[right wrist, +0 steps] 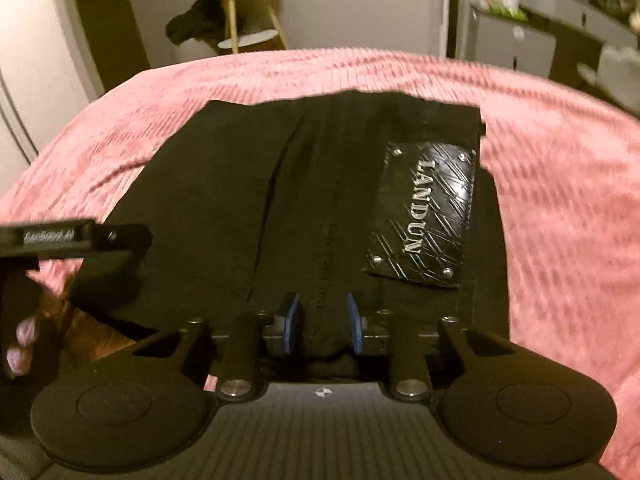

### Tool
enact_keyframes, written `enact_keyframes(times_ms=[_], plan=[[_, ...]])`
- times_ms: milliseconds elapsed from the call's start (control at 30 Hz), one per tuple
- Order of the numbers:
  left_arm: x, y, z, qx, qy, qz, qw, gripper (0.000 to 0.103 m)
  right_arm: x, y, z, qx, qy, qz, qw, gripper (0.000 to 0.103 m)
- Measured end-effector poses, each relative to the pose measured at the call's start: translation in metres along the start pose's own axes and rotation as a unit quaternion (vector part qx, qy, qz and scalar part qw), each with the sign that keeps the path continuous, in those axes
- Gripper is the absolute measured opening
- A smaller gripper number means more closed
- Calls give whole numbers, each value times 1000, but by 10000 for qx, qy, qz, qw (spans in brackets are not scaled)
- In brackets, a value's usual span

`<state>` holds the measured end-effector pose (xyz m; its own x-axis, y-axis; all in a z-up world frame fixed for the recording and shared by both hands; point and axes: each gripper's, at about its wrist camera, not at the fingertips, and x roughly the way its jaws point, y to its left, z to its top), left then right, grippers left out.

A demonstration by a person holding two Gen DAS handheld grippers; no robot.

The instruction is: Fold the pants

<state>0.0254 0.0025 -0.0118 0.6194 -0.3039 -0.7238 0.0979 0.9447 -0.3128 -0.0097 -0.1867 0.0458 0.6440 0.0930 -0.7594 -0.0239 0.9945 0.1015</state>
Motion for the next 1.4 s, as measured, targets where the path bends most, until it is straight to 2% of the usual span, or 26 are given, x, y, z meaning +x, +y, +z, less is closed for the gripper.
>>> enact_keyframes(times_ms=[67, 133, 200, 267, 367, 433, 500, 600, 667, 733, 833, 933, 1000, 1033, 1100, 1133, 1233, 1333, 1367, 1400], plan=[[-2, 1, 0, -9, -20, -1, 10000, 103, 4, 3, 3, -123, 20, -88, 9999, 23], [-5, 3, 0, -72, -68, -17, 9999, 103, 1, 10, 2, -239, -30, -105, 9997, 29], [-10, 5, 1, -153, -186, -36, 9997, 103, -8, 12, 0, -188, -126, 77, 9997, 42], [-20, 6, 2, -191, -472, -47, 9987, 103, -23, 12, -2, -53, -291, 364, 9989, 58], [-37, 2, 4, -150, -957, -185, 9951, 103, -44, 9, -1, 159, -629, 721, 9953, 65], [-41, -6, 10, -54, -1035, -346, 9940, 103, -53, 6, 6, 320, -854, 800, 9926, 69], [-37, -17, 17, 72, -1004, -497, 9937, 103, -56, 6, 18, 318, -1045, 664, 9918, 69], [-26, -36, 28, 349, -989, -466, 9934, 103, -43, 18, 45, 122, -1119, 210, 9934, 68], [-12, -47, 41, 436, -962, -388, 9937, 103, -27, 30, 65, -108, -1103, -33, 9938, 61], [3, -56, 52, 453, -919, -381, 9940, 103, -9, 41, 80, -345, -986, -195, 9943, 50], [27, -70, 63, 686, -806, -223, 9941, 103, 23, 45, 91, -648, -624, -685, 9936, 47], [56, -71, 61, 775, -570, 43, 9954, 103, 56, 28, 90, -668, -189, -925, 9933, 48], [70, -73, 51, 1123, -571, 281, 9916, 103, 68, 9, 82, -414, -83, -626, 9971, 48], [75, -78, 42, 1425, -678, 459, 9864, 103, 72, 4, 79, -332, -89, -520, 9981, 49], [79, -83, 28, 1664, -984, 658, 9789, 103, 77, 4, 77, -357, -106, -523, 9979, 50], [78, -83, 25, 1677, -1048, 684, 9779, 103, 78, 7, 76, -396, -120, -573, 9975, 50], [68, -79, 26, 1582, -1017, 612, 9802, 103, 68, 9, 73, -339, -254, -516, 9978, 55], [46, -70, 29, 1333, -739, 445, 9873, 103, 40, 11, 63, -135, -428, -332, 9984, 61], [38, -67, 30, 1257, -650, 268, 9896, 103, 27, 14, 57, -58, -506, -314, 9982, 73], [27, -62, 27, 1191, -588, 70, 9911, 103, 15, 16, 50, 38, -569, -285, 9980, 79]])
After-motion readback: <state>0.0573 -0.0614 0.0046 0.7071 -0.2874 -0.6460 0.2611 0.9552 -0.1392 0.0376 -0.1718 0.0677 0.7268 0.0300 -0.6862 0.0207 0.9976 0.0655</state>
